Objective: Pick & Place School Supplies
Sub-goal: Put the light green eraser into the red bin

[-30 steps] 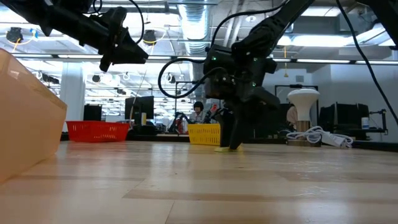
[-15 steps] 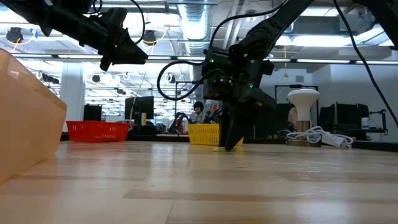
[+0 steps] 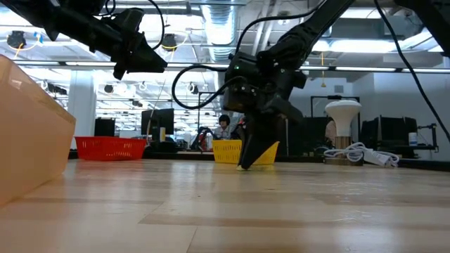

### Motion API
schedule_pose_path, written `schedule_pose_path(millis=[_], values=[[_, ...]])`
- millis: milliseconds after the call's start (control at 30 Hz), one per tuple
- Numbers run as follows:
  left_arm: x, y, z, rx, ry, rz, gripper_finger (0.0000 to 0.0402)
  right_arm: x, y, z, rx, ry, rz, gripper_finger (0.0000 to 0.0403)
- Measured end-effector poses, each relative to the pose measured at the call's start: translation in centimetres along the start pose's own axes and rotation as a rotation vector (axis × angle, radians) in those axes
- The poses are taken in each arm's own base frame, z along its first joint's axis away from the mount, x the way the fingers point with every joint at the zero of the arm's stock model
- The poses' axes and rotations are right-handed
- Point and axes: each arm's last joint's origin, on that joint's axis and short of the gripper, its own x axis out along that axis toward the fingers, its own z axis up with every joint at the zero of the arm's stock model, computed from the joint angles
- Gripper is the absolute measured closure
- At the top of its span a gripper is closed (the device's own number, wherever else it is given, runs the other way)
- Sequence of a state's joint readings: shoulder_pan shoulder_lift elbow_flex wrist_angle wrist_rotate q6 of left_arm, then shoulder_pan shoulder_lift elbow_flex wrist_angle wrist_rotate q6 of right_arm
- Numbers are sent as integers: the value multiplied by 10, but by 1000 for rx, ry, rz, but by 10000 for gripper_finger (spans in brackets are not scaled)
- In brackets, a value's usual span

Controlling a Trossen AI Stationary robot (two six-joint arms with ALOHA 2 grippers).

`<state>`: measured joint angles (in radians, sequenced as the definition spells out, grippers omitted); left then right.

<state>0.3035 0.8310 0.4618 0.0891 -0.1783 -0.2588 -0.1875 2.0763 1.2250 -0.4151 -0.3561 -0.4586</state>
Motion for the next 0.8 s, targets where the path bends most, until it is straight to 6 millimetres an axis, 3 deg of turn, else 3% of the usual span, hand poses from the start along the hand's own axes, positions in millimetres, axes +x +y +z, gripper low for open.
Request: schedule_pose_path(millis=[167,400,800], values=[[0,0,0,-14,-2,-1,309,-9,-5,15,5,23,-1,401],[0,0,1,-38,-10,-3,309,-43,-21,43,33,-4,-7,398],[0,-1,2,-61,-20,-14,309,-107,-27,90,32,-130,4,401]])
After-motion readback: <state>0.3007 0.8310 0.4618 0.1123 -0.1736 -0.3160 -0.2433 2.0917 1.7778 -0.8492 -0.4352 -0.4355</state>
